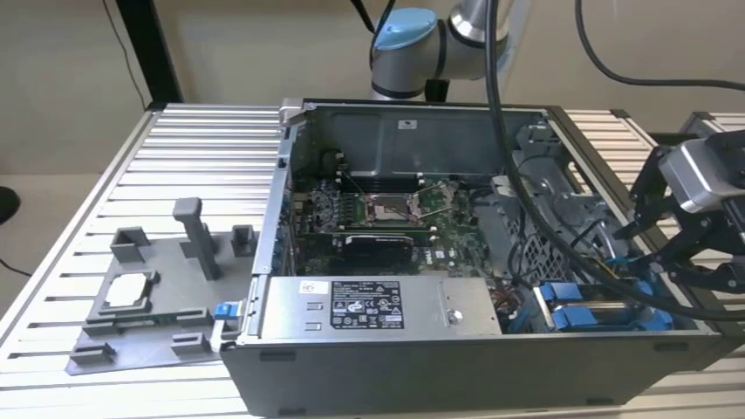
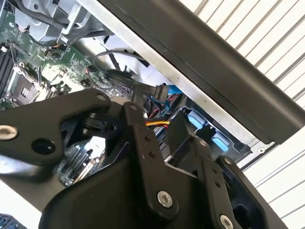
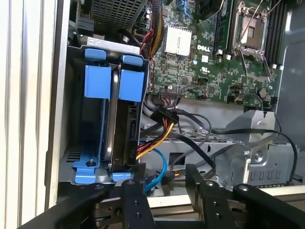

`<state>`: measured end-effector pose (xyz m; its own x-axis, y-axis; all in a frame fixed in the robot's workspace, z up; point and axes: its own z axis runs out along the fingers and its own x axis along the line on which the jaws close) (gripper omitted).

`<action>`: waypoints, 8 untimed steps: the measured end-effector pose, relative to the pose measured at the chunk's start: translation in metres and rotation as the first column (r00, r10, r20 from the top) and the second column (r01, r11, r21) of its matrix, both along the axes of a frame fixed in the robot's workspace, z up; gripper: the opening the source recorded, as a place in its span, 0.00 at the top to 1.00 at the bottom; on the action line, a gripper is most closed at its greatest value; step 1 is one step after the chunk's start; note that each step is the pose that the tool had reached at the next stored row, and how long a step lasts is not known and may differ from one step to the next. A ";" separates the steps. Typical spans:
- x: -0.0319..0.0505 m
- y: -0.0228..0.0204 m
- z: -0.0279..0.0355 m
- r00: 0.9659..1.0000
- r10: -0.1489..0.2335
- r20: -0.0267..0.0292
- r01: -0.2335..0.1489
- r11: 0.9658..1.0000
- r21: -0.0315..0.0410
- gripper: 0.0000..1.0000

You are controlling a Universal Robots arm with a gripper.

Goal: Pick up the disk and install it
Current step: 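Insert the second disk wire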

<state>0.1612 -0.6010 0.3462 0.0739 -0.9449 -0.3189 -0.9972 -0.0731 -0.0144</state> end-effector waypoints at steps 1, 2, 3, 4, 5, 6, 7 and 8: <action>0.0000 0.0003 -0.0003 1.000 0.002 0.000 -0.002 1.000 0.001 1.00; 0.0000 0.0008 -0.0004 1.000 0.005 0.000 -0.005 1.000 0.001 1.00; 0.0000 0.0014 -0.0007 1.000 0.007 0.000 -0.007 1.000 0.003 1.00; 0.0001 0.0024 -0.0008 1.000 0.009 0.000 -0.009 1.000 0.005 1.00; 0.0001 0.0037 -0.0008 1.000 0.010 0.000 -0.010 1.000 0.007 1.00; 0.0000 0.0057 -0.0006 1.000 0.010 0.000 -0.010 1.000 0.008 1.00; -0.0001 0.0079 0.0001 1.000 0.010 0.000 -0.010 1.000 0.008 1.00; -0.0002 0.0093 0.0020 1.000 0.010 0.000 -0.010 1.000 0.009 1.00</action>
